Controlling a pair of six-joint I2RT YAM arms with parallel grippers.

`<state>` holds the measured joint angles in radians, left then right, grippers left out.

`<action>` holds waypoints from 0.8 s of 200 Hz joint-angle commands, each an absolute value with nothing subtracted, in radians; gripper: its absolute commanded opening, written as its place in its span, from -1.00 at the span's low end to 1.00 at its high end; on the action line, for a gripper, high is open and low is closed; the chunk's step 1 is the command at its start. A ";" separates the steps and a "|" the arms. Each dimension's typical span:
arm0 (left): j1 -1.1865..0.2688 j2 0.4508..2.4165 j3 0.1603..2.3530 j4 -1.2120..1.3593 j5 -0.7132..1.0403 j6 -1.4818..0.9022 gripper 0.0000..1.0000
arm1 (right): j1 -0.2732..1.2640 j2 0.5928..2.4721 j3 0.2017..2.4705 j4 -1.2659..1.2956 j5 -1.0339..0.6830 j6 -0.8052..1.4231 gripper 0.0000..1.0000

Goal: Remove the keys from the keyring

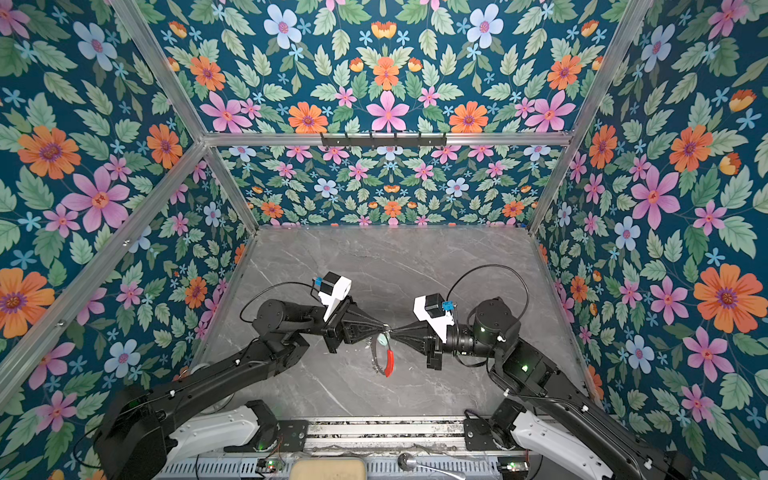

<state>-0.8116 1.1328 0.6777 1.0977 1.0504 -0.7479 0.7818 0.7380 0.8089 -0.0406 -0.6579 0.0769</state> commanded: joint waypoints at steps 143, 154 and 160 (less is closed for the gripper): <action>-0.811 1.127 0.676 1.155 1.061 -0.710 -1.00 | 0.782 0.769 0.848 0.078 -0.699 0.188 -0.23; -0.812 1.125 0.677 1.152 1.059 -0.708 -1.00 | 0.782 0.773 0.846 0.076 -0.703 0.192 -0.32; -0.811 1.124 0.677 1.152 1.058 -0.705 -1.00 | 0.782 0.773 0.845 0.076 -0.704 0.194 -0.38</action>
